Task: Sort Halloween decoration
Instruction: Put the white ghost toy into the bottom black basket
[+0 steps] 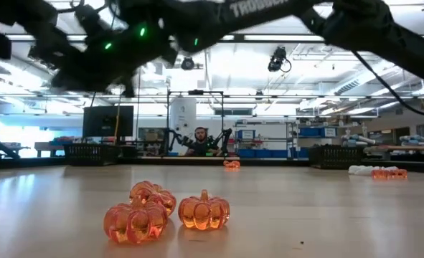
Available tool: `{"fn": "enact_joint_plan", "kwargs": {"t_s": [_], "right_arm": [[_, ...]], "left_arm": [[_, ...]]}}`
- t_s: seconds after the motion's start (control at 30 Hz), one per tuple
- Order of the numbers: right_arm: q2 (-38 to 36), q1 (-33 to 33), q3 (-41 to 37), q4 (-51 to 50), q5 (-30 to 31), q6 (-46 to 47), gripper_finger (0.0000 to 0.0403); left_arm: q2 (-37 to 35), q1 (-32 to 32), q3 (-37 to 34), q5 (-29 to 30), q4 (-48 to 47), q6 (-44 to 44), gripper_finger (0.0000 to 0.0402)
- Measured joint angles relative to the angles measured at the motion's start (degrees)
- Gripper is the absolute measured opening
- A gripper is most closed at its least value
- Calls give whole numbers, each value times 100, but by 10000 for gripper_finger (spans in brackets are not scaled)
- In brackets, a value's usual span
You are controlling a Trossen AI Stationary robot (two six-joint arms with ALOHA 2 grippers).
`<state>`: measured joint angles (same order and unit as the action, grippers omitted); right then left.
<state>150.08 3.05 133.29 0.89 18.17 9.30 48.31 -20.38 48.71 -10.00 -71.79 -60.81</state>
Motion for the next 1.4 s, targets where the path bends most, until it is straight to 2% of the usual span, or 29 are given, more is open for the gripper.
{"fn": "enact_joint_plan", "kwargs": {"t_s": [0.1, 0.27, 0.47, 0.6, 0.8, 1.07, 1.3, 1.4], "right_arm": [[-304, -130, 11, -954, 350, -35, 74], [-533, -395, -2, -2238, 169, 285, 73], [-685, -475, 0, -2732, -179, 239, 73], [-773, -490, -9, -2957, -167, -38, 73], [-1015, -714, -2, -3425, -264, -217, 73], [-1333, -923, -2, -3891, -732, -306, 73], [-1357, -888, -94, -4385, -1104, -304, 73], [-1358, -805, -271, -4401, -1253, -218, 73]], "left_arm": [[151, -551, -538, -19, 672, -630, 155], [367, -1284, -1187, -20, 1354, -1793, 155], [645, -1780, -1775, 295, 2338, -2681, 155], [952, -1930, -2116, 453, 3439, -3002, 155], [1535, -1814, -2247, 674, 4717, -3069, 155], [2101, -1180, -2247, 1178, 5962, -2858, 155], [1966, -782, -2230, 1603, 5935, -2879, 155], [1769, -664, -2032, 1686, 5533, -2795, 155]]}}
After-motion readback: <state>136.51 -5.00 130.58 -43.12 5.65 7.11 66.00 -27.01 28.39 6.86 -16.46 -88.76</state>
